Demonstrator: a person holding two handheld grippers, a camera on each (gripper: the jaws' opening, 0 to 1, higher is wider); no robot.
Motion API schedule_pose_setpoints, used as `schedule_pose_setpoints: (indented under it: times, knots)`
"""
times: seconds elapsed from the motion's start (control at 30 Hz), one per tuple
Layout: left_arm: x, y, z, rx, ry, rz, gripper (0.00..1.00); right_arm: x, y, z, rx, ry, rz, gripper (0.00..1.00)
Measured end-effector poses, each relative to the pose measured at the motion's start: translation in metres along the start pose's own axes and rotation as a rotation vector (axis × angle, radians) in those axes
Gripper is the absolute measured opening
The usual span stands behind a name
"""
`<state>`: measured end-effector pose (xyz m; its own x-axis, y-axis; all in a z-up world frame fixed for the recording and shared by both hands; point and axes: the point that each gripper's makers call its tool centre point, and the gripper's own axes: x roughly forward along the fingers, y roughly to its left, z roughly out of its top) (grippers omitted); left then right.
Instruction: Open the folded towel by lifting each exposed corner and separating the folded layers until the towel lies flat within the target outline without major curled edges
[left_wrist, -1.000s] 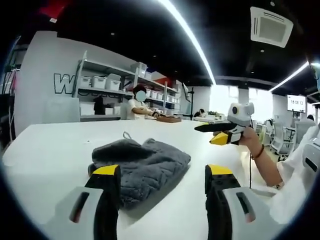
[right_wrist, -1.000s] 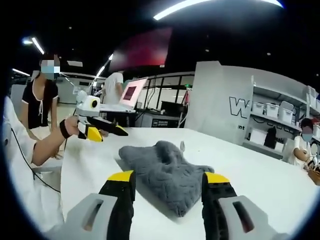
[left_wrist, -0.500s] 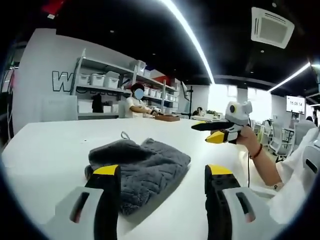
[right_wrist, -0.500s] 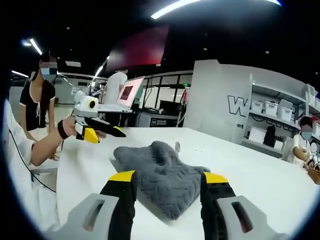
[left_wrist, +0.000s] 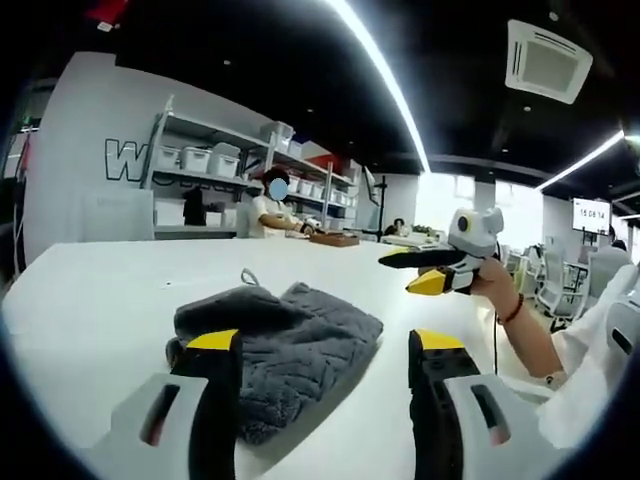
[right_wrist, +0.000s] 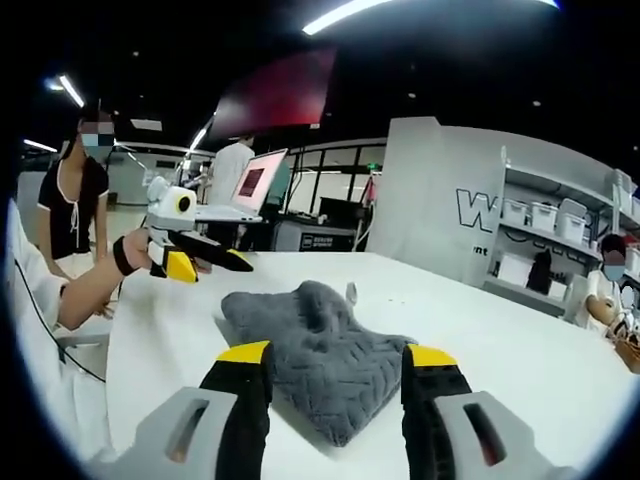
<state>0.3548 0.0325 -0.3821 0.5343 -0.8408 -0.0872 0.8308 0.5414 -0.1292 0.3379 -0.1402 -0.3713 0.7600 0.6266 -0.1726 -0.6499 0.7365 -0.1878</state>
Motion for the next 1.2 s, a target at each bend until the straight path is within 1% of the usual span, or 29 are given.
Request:
schedule_pose_setpoints:
  times: [0.17, 0.3, 0.37, 0.43, 0.5, 0.63, 0.67, 0.73, 0.83, 0.93, 0.97, 1.0, 1.03, 1.1, 1.17, 1.2]
  knots:
    - [0.003, 0.003, -0.001, -0.024, 0.001, -0.005, 0.65, 0.006, -0.002, -0.004, 0.0, 0.013, 0.004, 0.49]
    - [0.005, 0.006, -0.003, -0.019, 0.016, -0.001, 0.65, 0.008, -0.003, -0.007, 0.002, 0.021, 0.002, 0.49]
    - [0.006, 0.006, -0.002, -0.019, 0.011, 0.001, 0.65, 0.008, -0.004, -0.007, 0.004, 0.02, 0.004, 0.49]
    - [0.007, 0.009, -0.003, -0.017, 0.015, 0.011, 0.64, 0.01, -0.006, -0.009, 0.009, 0.025, 0.004, 0.49]
    - [0.008, 0.016, -0.007, -0.005, 0.033, 0.06, 0.62, 0.011, -0.007, -0.01, 0.01, 0.031, -0.001, 0.49]
    - [0.01, 0.012, -0.008, -0.012, 0.029, 0.041, 0.64, 0.012, -0.009, -0.012, 0.011, 0.033, -0.001, 0.49]
    - [0.01, 0.011, -0.008, -0.01, 0.028, 0.037, 0.64, 0.014, -0.01, -0.014, 0.007, 0.044, -0.005, 0.49]
    - [0.01, 0.011, -0.007, -0.011, 0.024, 0.043, 0.64, 0.014, -0.01, -0.014, 0.007, 0.043, -0.004, 0.49]
    - [0.013, 0.013, -0.008, -0.016, 0.023, 0.042, 0.64, 0.017, -0.012, -0.012, 0.013, 0.022, -0.004, 0.49]
    - [0.015, 0.017, -0.011, -0.017, 0.033, 0.051, 0.64, 0.017, -0.015, -0.014, 0.019, 0.032, -0.016, 0.49]
    - [0.015, 0.017, -0.011, -0.018, 0.03, 0.051, 0.65, 0.018, -0.015, -0.012, 0.02, 0.025, -0.019, 0.5]
    - [0.016, 0.017, -0.011, -0.018, 0.028, 0.048, 0.65, 0.018, -0.015, -0.01, 0.04, 0.011, -0.015, 0.51]
    - [0.017, 0.016, -0.01, -0.019, 0.024, 0.038, 0.65, 0.018, -0.012, -0.006, 0.061, -0.01, 0.004, 0.5]
    - [0.018, 0.017, -0.01, -0.024, 0.021, 0.042, 0.65, 0.019, -0.014, -0.005, 0.043, -0.009, -0.005, 0.5]
    - [0.018, 0.018, -0.009, -0.024, 0.018, 0.046, 0.65, 0.02, -0.016, -0.007, 0.038, 0.008, -0.02, 0.5]
    - [0.019, 0.018, -0.009, -0.027, 0.017, 0.046, 0.65, 0.021, -0.016, -0.008, 0.03, 0.01, -0.017, 0.5]
